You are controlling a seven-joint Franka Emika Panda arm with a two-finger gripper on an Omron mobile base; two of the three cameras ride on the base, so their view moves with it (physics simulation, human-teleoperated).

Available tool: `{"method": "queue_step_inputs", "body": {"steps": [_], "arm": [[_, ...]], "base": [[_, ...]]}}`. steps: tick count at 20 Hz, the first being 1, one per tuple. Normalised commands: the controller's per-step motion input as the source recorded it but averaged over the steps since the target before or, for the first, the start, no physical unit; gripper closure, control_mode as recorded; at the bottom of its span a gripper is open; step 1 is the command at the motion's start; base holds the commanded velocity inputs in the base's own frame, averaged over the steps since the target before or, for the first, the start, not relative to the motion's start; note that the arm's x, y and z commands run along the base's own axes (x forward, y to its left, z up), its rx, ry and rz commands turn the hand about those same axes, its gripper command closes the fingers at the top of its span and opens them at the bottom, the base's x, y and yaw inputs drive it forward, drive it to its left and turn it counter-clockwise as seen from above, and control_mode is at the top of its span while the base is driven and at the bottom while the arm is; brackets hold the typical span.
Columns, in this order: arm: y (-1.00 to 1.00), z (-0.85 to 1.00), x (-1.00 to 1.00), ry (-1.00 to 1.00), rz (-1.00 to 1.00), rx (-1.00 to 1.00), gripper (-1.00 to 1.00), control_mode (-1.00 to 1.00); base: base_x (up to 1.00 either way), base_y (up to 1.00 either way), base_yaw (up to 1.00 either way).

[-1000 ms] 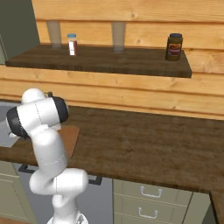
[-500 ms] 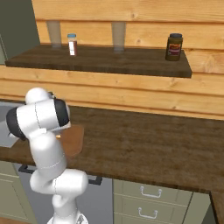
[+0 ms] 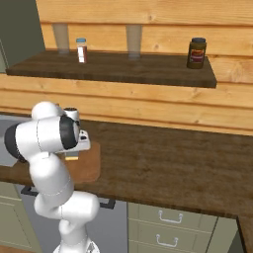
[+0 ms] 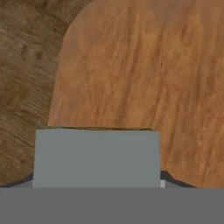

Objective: Pick up the sponge from the counter and clean the cutting board by briefly scrubbing or pressing down on the cutting board. Once finished, release the sponge.

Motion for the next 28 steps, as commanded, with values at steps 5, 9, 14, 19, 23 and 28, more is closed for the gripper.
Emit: {"method": "queue_step_inputs", "body": {"steps": [5, 9, 14, 19, 23, 28], "arm": [[-0.64, -0.7, -0.13, 0.03, 0.0, -0.06, 1.0, -1.0], [-0.7, -0.12, -0.14, 0.0, 0.0, -0.04, 1.0, -1.0], [-0.79, 0.0, -0.07, -0.07, -0.03, -0.01, 1.0, -1.0], [-0.63, -0.63, -0.02, -0.06, -0.01, -0.17, 1.0, -1.0], [-0.01, -0.96, -0.24, -0.01, 0.0, -0.18, 1.0, -1.0], [0.93, -0.66, 0.07, -0.12, -0.05, 0.02, 1.0, -1.0]], "base": [[0.0, 0.0, 0.0], [0.0, 0.0, 0.0], [0.0, 0.0, 0.0], [0.0, 0.0, 0.0], [0.0, 0.0, 0.0], [0.0, 0.0, 0.0]]}}
